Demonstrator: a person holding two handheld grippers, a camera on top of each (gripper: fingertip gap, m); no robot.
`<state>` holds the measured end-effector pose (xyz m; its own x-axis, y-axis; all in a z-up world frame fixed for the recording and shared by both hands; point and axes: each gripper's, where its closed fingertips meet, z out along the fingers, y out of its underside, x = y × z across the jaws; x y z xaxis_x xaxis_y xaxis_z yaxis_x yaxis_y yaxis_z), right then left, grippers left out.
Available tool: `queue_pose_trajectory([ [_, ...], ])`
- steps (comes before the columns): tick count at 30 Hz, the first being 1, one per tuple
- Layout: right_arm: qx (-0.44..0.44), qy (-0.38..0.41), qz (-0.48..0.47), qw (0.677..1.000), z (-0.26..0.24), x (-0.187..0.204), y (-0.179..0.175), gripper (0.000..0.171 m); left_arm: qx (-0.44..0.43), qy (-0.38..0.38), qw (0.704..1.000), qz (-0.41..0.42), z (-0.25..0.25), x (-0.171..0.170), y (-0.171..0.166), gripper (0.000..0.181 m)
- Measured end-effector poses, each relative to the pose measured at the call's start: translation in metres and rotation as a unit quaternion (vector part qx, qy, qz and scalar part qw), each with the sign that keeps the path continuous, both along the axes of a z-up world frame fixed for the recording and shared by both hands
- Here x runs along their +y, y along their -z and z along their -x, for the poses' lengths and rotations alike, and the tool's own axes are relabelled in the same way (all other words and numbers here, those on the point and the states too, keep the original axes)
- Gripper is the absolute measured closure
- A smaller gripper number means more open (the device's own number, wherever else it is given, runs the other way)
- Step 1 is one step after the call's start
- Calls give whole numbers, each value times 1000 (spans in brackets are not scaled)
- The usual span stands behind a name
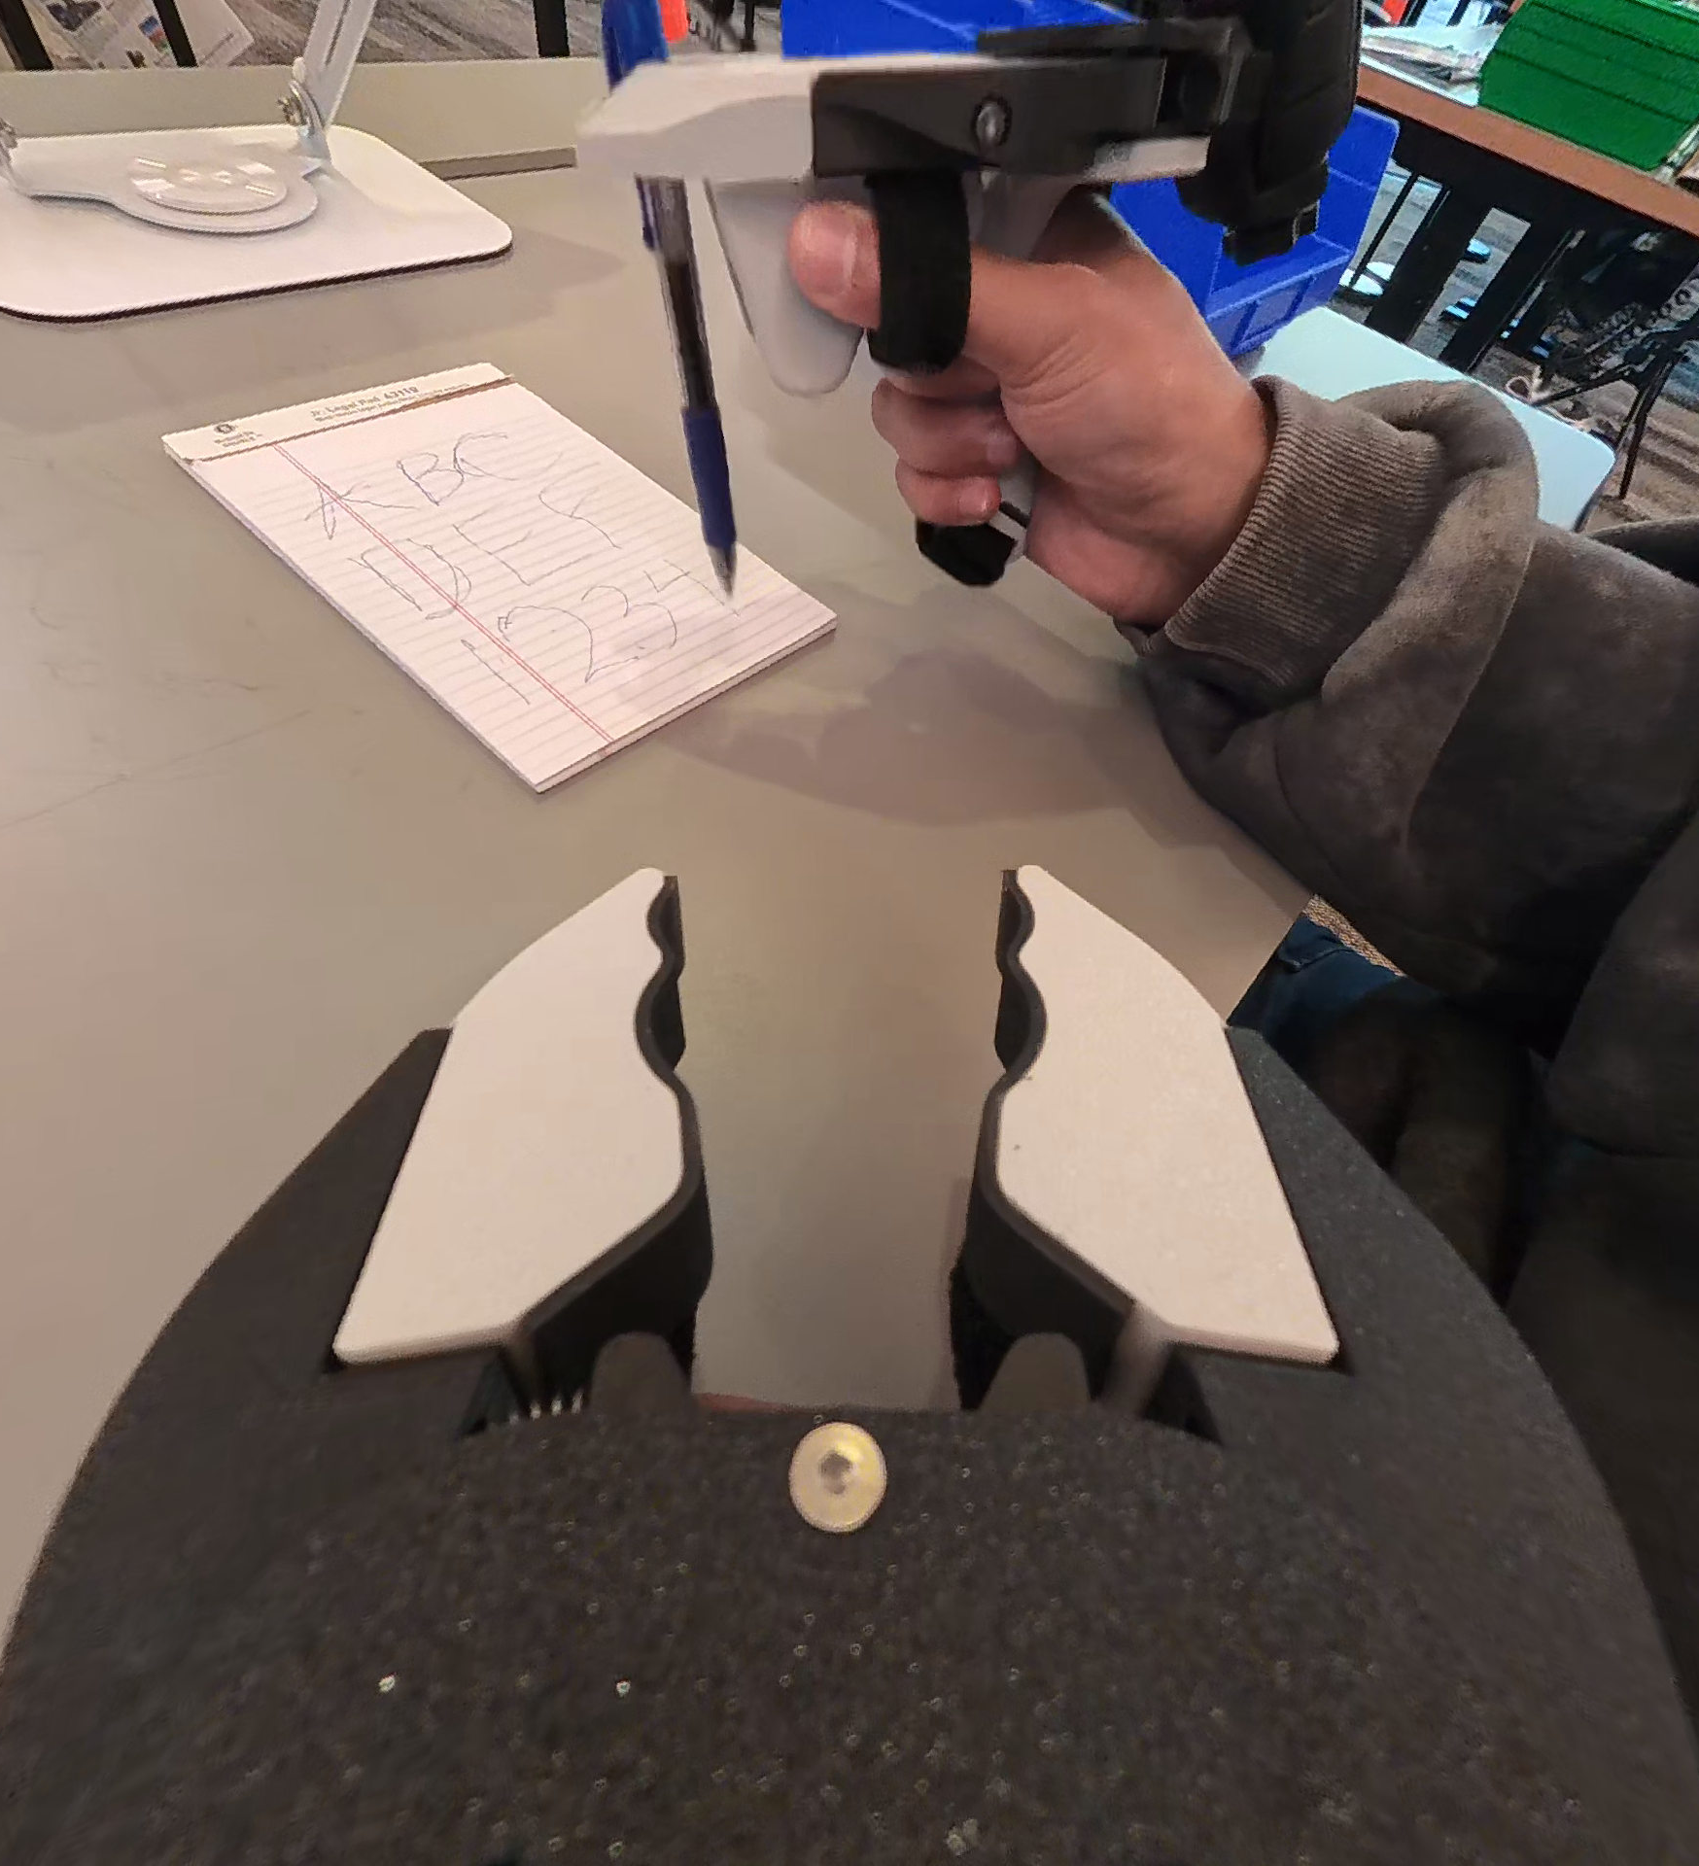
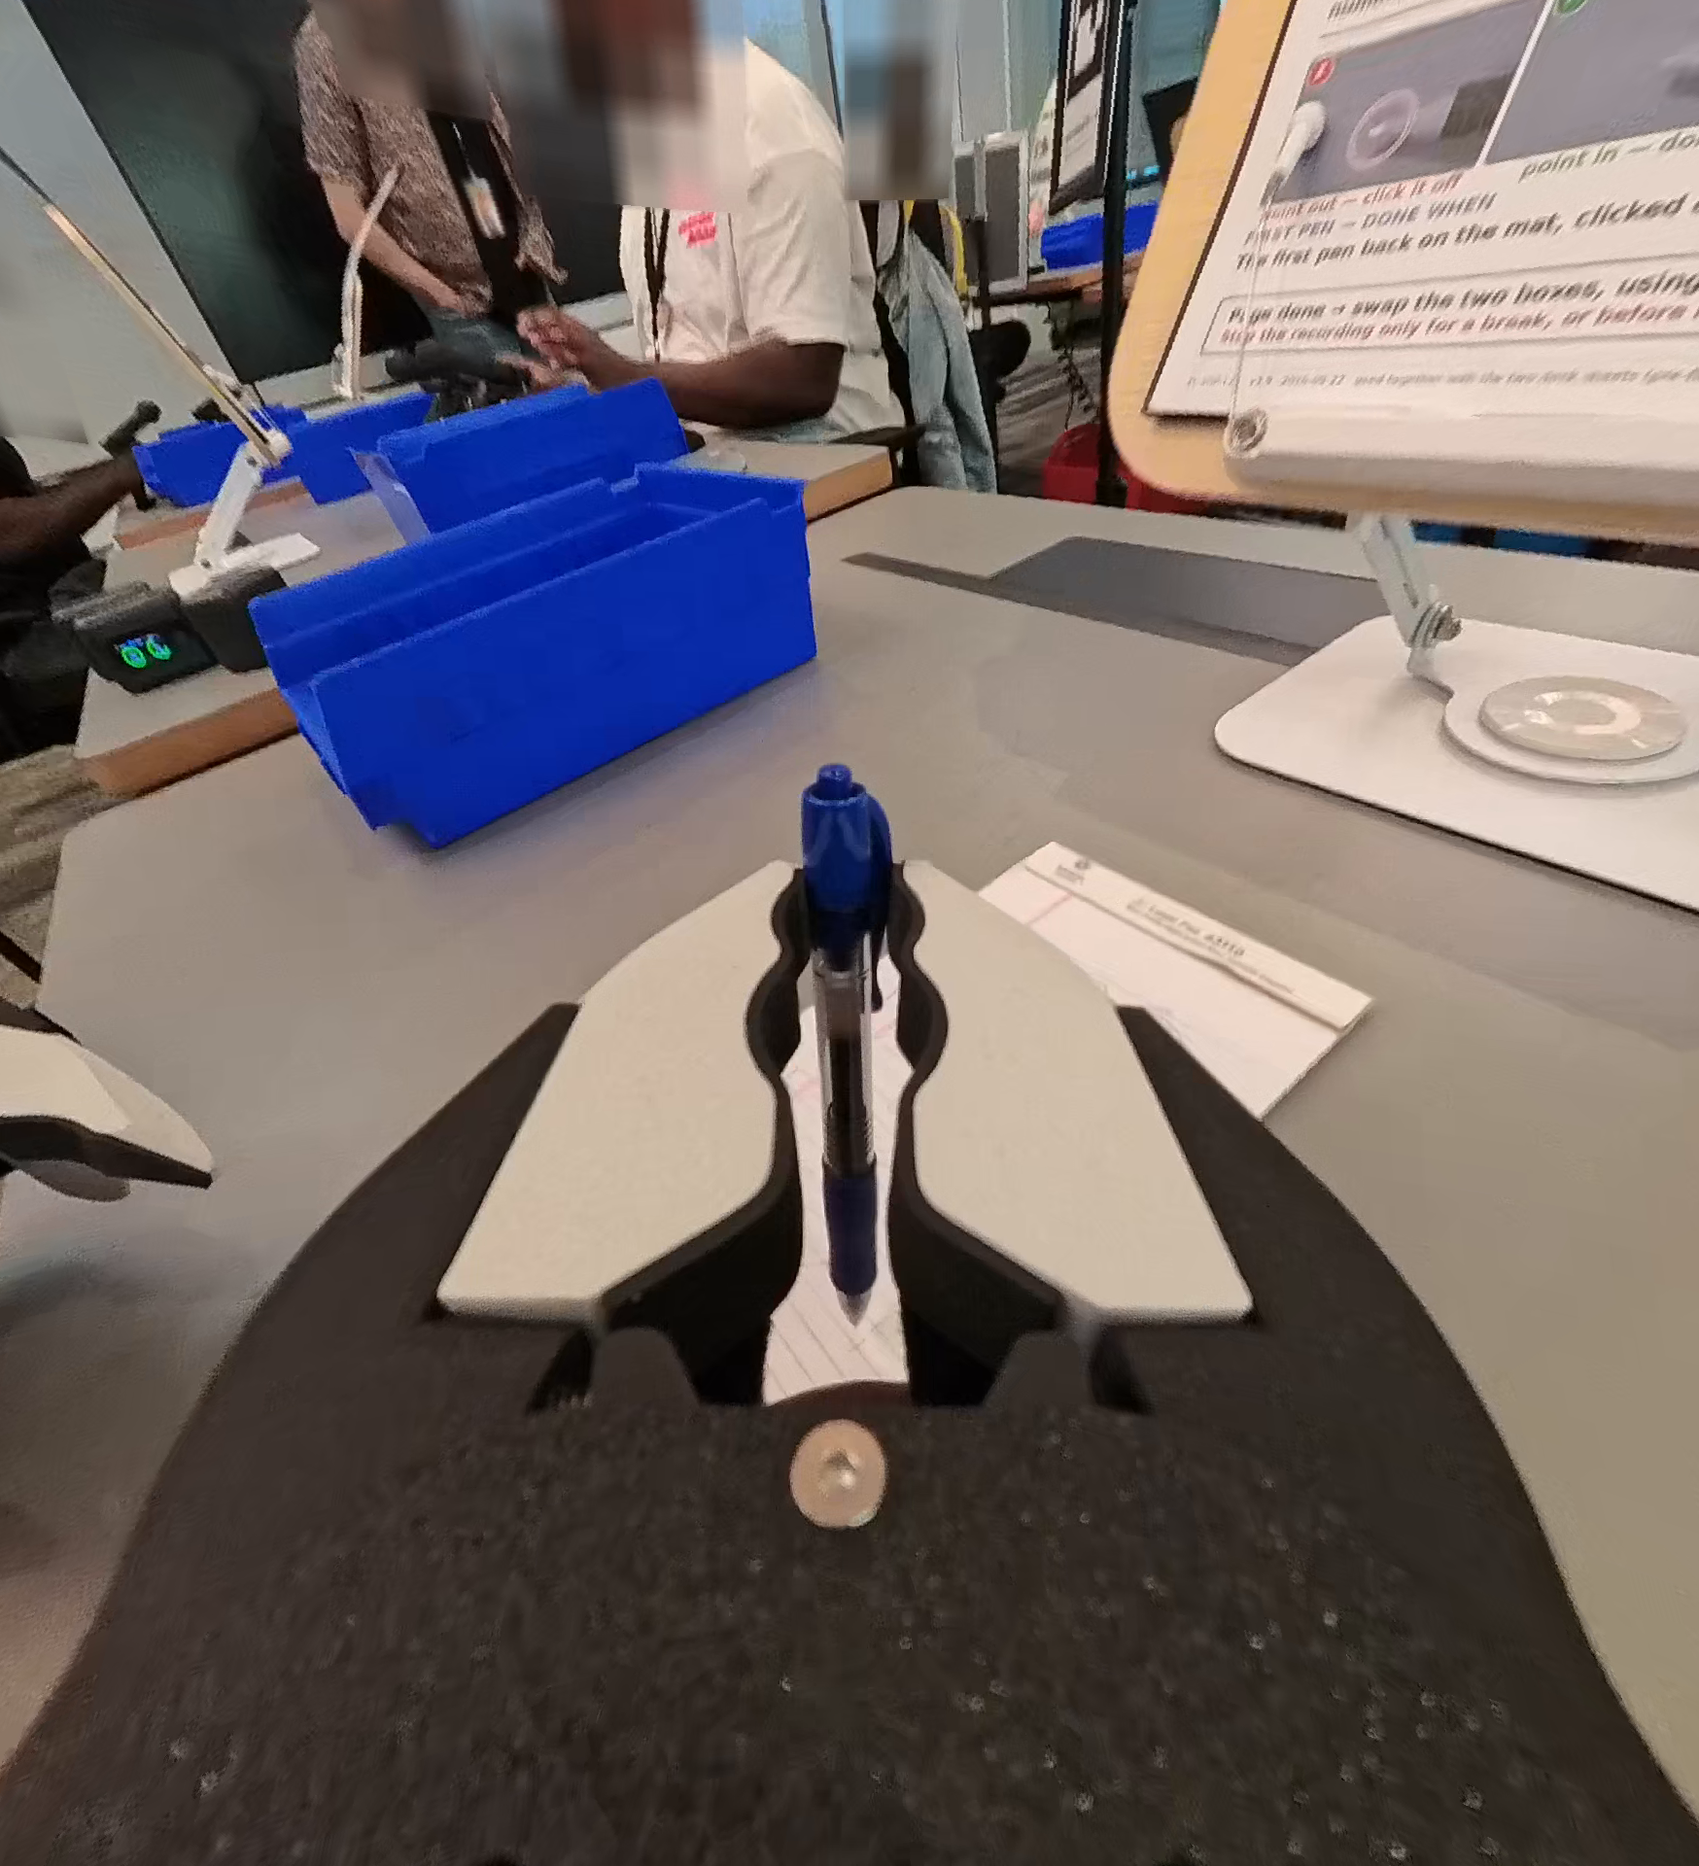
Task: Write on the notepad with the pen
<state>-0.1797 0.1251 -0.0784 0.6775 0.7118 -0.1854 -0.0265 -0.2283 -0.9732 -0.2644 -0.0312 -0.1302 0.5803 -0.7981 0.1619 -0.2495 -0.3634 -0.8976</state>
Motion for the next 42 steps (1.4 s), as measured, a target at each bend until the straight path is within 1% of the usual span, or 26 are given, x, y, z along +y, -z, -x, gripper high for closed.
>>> queue_pose_trajectory([
  [2,10,8,-9,1000,-8,4,-10,157,0,0,1000,1,0,0,0,122],
  [5,-7,39,-19,999,-24,12,-16,157,0,-1,1000,0,0,0,0,122],
  [14,-9,73,-18,997,-30,25,-1,157,-1,0,1000,3,0,1,1,122],
  [25,-16,69,-16,997,-27,29,5,157,-3,1,1000,5,1,2,2,122],
  [42,-16,53,-12,998,-6,37,8,157,-4,-1,1000,5,3,2,2,122],
])
